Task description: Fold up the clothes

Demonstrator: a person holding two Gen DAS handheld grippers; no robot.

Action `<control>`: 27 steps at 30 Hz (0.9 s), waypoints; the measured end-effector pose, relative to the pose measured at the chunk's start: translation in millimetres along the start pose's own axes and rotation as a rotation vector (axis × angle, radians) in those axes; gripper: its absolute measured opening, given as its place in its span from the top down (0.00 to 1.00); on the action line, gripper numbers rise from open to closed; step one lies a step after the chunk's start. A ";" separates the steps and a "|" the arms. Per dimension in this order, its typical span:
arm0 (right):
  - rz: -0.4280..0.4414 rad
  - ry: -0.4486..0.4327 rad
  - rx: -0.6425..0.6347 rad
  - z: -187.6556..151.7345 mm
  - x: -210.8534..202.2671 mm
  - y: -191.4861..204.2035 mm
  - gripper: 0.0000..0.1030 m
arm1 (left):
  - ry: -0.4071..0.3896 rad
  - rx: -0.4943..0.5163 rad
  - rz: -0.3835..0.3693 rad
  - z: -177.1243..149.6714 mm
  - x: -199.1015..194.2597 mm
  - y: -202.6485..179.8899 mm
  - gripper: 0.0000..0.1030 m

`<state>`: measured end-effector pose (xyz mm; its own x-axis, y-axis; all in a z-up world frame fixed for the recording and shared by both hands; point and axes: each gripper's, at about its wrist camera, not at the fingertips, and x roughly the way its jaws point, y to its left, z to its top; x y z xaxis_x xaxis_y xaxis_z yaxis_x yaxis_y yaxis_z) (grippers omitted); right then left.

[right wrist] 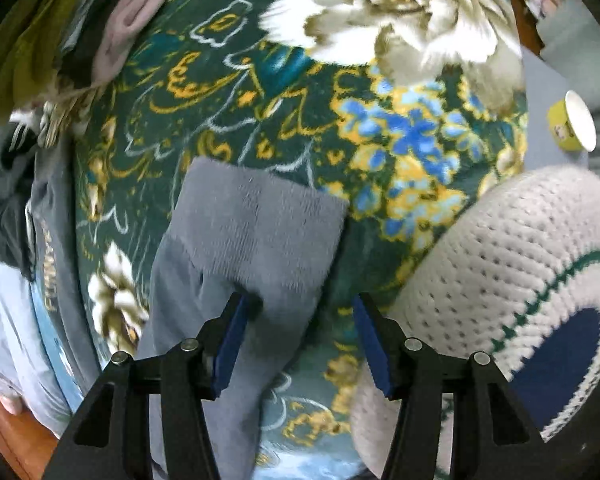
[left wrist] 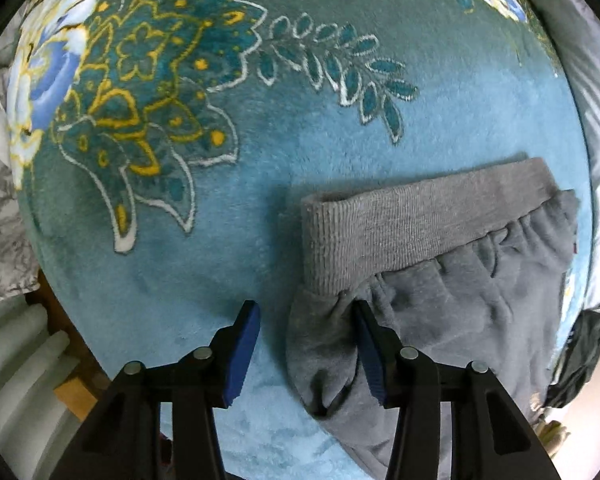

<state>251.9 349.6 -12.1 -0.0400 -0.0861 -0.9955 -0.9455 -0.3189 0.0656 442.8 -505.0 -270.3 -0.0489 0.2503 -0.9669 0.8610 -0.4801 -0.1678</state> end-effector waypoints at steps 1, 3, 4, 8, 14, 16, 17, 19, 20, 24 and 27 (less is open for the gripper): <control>0.006 0.012 0.017 1.2 3.7 -1.2 0.51 | -0.005 -0.003 -0.001 -0.6 0.7 2.0 0.56; 0.035 0.025 0.050 0.7 5.3 -2.5 0.81 | -0.010 -0.022 -0.022 -1.9 0.4 6.8 0.81; 0.062 0.029 0.068 -0.1 4.8 -2.9 0.91 | -0.014 -0.031 -0.028 -2.3 -0.6 8.2 0.87; 0.104 -0.017 0.036 0.7 -23.5 10.4 0.93 | -0.056 -0.034 -0.035 -0.9 -17.4 7.5 0.93; 0.146 -0.080 -0.080 -5.3 -88.6 12.3 0.93 | -0.089 0.004 -0.074 41.2 -52.6 80.7 0.94; 0.103 -0.081 -0.080 -11.8 -98.9 0.8 0.93 | -0.079 0.024 -0.060 71.1 -57.8 130.4 0.95; 0.082 -0.081 -0.080 -15.1 -104.0 -4.9 0.93 | -0.077 0.012 -0.069 65.7 -51.1 139.1 0.96; 0.108 -0.089 -0.088 -9.9 -114.4 8.5 0.93 | -0.068 -0.011 -0.107 67.8 -49.3 143.5 0.97; 0.125 -0.094 -0.092 -6.6 -119.6 16.6 0.93 | -0.067 -0.018 -0.137 73.2 -51.0 141.4 0.97; 0.180 -0.114 -0.220 9.1 -132.9 98.8 0.93 | -0.049 -0.042 -0.272 97.8 -62.9 2.2 0.97; 0.169 -0.112 -0.297 21.4 -132.1 163.8 0.93 | -0.012 -0.071 -0.328 82.4 -78.0 -107.0 0.97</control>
<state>95.4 329.0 128.7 -0.2390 -0.0622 -0.9690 -0.7881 -0.5706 0.2310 312.8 -542.5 -192.7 -0.3352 0.3717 -0.8657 0.8313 -0.3158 -0.4574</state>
